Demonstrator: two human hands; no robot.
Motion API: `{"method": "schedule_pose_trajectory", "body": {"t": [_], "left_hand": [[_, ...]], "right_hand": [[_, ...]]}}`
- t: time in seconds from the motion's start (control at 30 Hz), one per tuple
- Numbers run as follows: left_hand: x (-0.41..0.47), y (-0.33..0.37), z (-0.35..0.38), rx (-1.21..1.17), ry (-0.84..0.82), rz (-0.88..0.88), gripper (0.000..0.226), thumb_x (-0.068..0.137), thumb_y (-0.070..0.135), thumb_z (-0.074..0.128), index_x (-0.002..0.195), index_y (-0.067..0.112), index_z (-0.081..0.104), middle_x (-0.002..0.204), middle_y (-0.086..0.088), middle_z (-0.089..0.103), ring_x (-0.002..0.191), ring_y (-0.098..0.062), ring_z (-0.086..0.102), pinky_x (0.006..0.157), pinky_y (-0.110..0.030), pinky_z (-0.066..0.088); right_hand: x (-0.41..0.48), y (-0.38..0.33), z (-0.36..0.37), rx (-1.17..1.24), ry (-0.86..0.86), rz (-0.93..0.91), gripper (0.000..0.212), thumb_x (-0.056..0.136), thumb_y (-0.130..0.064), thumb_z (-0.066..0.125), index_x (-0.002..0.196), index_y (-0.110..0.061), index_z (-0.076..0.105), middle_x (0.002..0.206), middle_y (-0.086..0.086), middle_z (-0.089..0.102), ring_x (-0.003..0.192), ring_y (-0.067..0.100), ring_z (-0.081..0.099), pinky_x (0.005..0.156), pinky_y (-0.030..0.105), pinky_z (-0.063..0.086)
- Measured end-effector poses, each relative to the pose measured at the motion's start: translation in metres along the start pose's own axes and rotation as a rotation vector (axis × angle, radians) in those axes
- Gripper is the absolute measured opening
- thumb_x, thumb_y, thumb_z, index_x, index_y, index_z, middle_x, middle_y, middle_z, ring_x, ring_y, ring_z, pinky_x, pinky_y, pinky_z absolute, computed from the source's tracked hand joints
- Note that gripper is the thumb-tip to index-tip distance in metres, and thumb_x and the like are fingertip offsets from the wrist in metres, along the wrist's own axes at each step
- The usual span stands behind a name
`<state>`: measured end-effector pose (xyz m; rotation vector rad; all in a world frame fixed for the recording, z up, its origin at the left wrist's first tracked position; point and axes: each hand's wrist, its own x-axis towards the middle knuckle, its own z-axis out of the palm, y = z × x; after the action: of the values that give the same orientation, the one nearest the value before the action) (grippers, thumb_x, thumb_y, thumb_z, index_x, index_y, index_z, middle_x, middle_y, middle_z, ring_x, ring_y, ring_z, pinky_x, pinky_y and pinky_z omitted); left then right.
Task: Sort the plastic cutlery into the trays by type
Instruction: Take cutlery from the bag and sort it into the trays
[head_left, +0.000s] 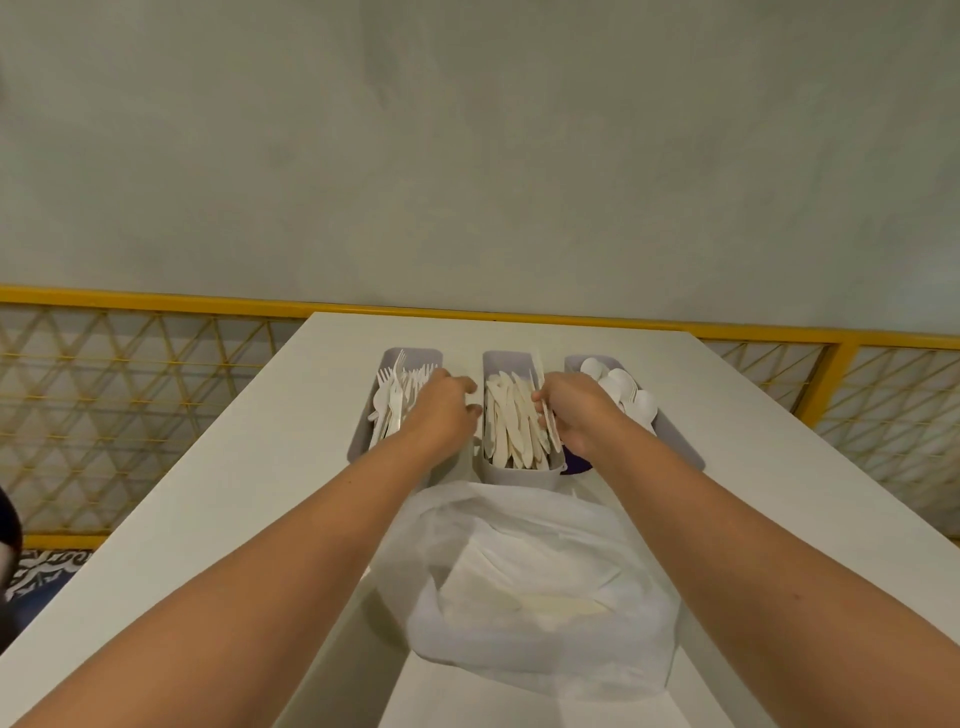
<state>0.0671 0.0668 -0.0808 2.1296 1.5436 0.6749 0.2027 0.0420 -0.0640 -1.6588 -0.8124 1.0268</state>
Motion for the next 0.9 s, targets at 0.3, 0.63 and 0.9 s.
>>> {"method": "schedule_pose_trajectory", "body": {"t": [0.3, 0.63, 0.9], "left_hand": [[-0.006, 0.012, 0.008, -0.013, -0.201, -0.077, 0.041, 0.093, 0.003, 0.043, 0.134, 0.005, 0.048, 0.126, -0.015, 0.059, 0.113, -0.028, 0.057, 0.089, -0.029, 0.044], [-0.008, 0.009, 0.008, -0.062, -0.204, -0.057, 0.038, 0.092, 0.003, 0.044, 0.129, 0.008, 0.053, 0.116, -0.016, 0.064, 0.103, -0.029, 0.061, 0.077, -0.026, 0.043], [-0.015, 0.008, 0.008, -0.091, -0.087, -0.032, 0.04, 0.093, 0.005, 0.047, 0.133, 0.009, 0.048, 0.123, -0.014, 0.058, 0.108, -0.029, 0.057, 0.086, -0.033, 0.046]], "right_hand": [[0.012, 0.002, 0.024, -0.561, 0.045, -0.227, 0.04, 0.095, -0.002, 0.04, 0.135, 0.0, 0.043, 0.137, 0.018, 0.047, 0.121, 0.031, 0.05, 0.093, 0.031, 0.044], [0.011, 0.005, 0.022, -0.695, -0.002, -0.275, 0.043, 0.092, 0.006, 0.037, 0.134, 0.002, 0.044, 0.139, 0.019, 0.046, 0.123, 0.032, 0.049, 0.096, 0.032, 0.044], [-0.011, -0.003, 0.005, -0.738, -0.147, -0.352, 0.04, 0.091, -0.003, 0.048, 0.13, -0.01, 0.052, 0.118, 0.012, 0.059, 0.092, 0.022, 0.058, 0.075, 0.026, 0.048]]}}
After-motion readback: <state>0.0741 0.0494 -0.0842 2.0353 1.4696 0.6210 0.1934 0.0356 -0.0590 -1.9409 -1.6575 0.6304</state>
